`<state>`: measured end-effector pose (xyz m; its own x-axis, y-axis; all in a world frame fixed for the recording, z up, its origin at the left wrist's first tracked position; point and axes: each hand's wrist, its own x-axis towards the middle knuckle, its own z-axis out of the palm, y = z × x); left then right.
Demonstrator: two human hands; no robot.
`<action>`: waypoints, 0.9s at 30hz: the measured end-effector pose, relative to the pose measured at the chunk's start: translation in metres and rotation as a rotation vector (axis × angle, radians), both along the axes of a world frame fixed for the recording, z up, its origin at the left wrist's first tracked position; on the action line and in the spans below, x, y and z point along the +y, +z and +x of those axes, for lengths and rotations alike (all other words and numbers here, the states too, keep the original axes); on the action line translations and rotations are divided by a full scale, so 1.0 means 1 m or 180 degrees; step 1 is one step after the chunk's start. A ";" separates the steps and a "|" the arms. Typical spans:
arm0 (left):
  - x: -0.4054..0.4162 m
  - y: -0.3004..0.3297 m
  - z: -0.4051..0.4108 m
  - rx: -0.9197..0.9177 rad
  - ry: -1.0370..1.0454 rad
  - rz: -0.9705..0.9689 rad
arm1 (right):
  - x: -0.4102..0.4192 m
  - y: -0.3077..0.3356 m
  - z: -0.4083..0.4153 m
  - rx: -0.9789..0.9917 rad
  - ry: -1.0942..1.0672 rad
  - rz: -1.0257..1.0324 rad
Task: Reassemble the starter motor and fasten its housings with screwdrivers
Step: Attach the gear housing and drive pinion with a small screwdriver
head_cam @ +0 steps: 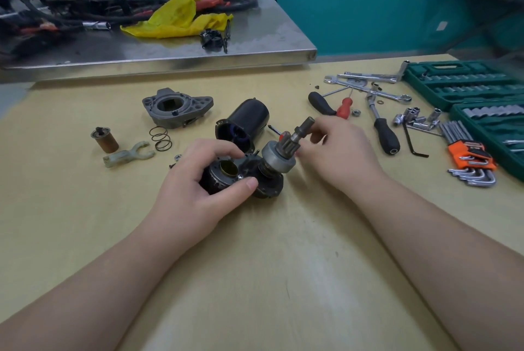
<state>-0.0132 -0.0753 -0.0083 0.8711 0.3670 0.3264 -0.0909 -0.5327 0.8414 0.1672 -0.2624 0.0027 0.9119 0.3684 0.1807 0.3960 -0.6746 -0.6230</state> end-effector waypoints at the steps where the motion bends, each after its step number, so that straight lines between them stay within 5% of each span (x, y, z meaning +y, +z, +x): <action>1: -0.001 0.000 0.000 -0.0080 -0.0035 0.0009 | 0.003 -0.002 0.000 0.0022 0.0051 -0.0265; 9: -0.002 0.002 0.002 -0.0132 0.0036 -0.0135 | 0.009 -0.005 0.002 -0.0061 0.0026 -0.0473; 12: -0.003 0.003 0.004 -0.0142 0.0072 -0.0226 | 0.005 -0.001 0.003 -0.0156 -0.0065 0.0109; 20: -0.005 0.008 0.002 -0.0140 0.0071 -0.0102 | 0.003 0.034 -0.024 -0.0360 0.0069 0.2941; 27: -0.008 0.008 0.001 -0.0175 0.0040 -0.0132 | 0.003 0.037 -0.051 -0.0686 0.0904 0.2976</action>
